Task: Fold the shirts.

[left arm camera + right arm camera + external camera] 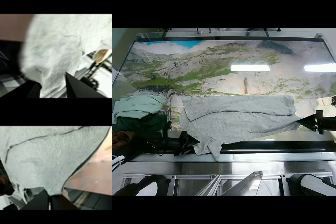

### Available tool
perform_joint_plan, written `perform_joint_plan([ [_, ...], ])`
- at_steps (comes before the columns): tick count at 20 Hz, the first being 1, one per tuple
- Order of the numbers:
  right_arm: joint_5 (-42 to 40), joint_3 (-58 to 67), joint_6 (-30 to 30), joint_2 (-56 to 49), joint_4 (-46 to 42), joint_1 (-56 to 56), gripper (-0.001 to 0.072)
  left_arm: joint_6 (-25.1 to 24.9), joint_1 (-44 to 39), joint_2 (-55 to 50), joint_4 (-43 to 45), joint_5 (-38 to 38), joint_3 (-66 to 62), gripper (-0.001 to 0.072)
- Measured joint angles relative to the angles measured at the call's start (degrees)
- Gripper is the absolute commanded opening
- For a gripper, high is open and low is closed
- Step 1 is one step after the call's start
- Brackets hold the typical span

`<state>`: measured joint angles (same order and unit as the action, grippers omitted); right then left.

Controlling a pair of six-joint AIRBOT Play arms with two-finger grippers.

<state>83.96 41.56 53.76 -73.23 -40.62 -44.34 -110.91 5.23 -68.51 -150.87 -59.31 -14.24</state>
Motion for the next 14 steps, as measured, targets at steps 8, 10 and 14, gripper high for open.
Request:
perform_joint_plan([
  [8,0.4,0.0,0.0,0.2,-0.4,0.0,0.0016,0.3,-9.1,2.8,-0.2,8.5,-1.2,0.0016],
  [10,0.5,0.0,0.0,0.6,-1.1,0.0,0.0016,0.2,-6.1,7.6,1.6,6.3,0.5,0.0015],
  [14,1.0,0.0,2.0,2.8,-5.5,-0.2,0.0015,0.3,7.2,20.2,1.0,-5.1,2.5,0.0014],
])
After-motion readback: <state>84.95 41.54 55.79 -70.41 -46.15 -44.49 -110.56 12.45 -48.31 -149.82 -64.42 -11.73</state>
